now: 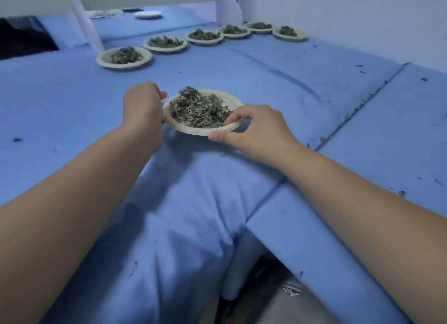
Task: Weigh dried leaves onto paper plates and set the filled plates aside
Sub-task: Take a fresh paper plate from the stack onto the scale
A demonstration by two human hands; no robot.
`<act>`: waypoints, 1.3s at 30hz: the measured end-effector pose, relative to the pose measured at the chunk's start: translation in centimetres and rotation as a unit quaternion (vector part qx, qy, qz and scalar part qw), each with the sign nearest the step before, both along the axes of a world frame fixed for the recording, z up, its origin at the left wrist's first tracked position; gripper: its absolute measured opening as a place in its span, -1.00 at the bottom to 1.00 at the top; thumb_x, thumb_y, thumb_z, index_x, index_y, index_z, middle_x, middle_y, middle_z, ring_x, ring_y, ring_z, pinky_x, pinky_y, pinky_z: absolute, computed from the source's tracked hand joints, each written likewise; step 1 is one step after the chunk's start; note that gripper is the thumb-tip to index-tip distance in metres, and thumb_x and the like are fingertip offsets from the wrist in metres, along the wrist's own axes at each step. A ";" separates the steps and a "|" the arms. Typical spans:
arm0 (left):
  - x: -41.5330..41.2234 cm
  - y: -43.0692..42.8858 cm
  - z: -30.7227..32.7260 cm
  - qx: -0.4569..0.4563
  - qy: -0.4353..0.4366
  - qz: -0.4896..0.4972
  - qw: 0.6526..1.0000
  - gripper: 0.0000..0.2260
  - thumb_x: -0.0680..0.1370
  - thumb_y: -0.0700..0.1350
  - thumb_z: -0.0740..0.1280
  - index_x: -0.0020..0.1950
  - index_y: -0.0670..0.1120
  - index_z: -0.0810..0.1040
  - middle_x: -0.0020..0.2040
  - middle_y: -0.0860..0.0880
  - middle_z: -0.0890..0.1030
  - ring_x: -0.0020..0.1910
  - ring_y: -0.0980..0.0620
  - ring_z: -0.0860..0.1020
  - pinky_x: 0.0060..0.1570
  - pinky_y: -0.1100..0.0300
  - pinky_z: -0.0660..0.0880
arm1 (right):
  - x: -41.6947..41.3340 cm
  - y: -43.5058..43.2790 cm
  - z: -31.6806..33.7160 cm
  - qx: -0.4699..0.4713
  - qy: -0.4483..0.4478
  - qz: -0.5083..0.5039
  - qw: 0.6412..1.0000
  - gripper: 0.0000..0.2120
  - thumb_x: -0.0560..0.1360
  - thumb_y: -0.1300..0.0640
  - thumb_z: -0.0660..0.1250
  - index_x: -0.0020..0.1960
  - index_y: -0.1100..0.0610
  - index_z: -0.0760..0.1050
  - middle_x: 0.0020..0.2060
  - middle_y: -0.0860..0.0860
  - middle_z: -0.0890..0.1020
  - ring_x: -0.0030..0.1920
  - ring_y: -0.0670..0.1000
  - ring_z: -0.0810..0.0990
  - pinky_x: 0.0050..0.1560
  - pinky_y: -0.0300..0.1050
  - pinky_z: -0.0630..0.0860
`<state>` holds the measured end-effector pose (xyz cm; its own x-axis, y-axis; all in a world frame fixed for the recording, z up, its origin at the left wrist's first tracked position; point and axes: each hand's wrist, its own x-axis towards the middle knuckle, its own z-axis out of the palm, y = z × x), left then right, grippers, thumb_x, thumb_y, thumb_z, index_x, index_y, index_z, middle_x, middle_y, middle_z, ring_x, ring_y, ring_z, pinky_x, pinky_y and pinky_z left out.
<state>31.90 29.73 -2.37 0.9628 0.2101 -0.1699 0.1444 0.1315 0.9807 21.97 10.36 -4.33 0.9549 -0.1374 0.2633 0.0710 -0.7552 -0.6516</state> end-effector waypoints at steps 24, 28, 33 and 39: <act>7.3 16.7 -2.1 -0.126 -0.026 0.232 0.964 -0.68 0.58 -0.15 0.23 0.34 -0.09 0.48 -0.05 0.03 0.49 -0.07 0.02 0.51 0.21 0.10 0.58 | 22.7 24.3 -1.2 -0.115 0.029 0.124 0.985 -0.43 0.28 -0.52 0.34 -0.03 -0.05 0.44 -0.06 -0.14 0.59 0.09 0.04 0.55 0.16 0.09 0.47; 7.4 16.1 -2.1 -0.178 -0.039 0.196 0.963 -0.75 0.57 -0.16 0.23 0.26 -0.03 0.45 -0.06 0.04 0.51 -0.04 0.00 0.60 0.07 0.09 0.60 | 25.2 26.1 -1.1 -0.122 0.041 0.117 0.985 -0.40 0.31 -0.49 0.31 0.12 -0.08 0.40 0.13 -0.09 0.60 0.22 0.05 0.53 0.22 0.09 0.44; 7.5 15.7 -1.9 -0.249 -0.041 0.182 0.950 -0.91 0.59 -0.20 0.22 0.04 -0.04 0.47 -0.12 0.05 0.48 0.04 -0.01 0.64 -0.02 0.18 0.60 | 27.1 27.7 -1.0 -0.132 0.047 0.109 0.984 -0.29 0.30 -0.43 0.25 0.27 0.02 0.42 0.22 0.00 0.59 0.28 0.10 0.51 0.22 0.07 0.42; 7.8 15.0 -2.4 -0.219 -0.048 0.148 0.963 -0.82 0.53 -0.17 0.25 0.11 -0.12 0.52 -0.01 0.02 0.63 0.01 0.04 0.63 0.05 0.14 0.56 | 28.6 29.0 -0.1 -0.126 0.081 0.116 0.982 -0.20 0.20 -0.34 0.14 0.34 0.05 0.37 0.27 0.06 0.55 0.33 0.13 0.47 0.31 0.11 0.35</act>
<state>39.72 44.75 -4.82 0.8876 0.4054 -0.2188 -0.0505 0.5577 0.8285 50.54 39.35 -4.48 0.9849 0.1392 0.1028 0.1712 -0.8692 -0.4639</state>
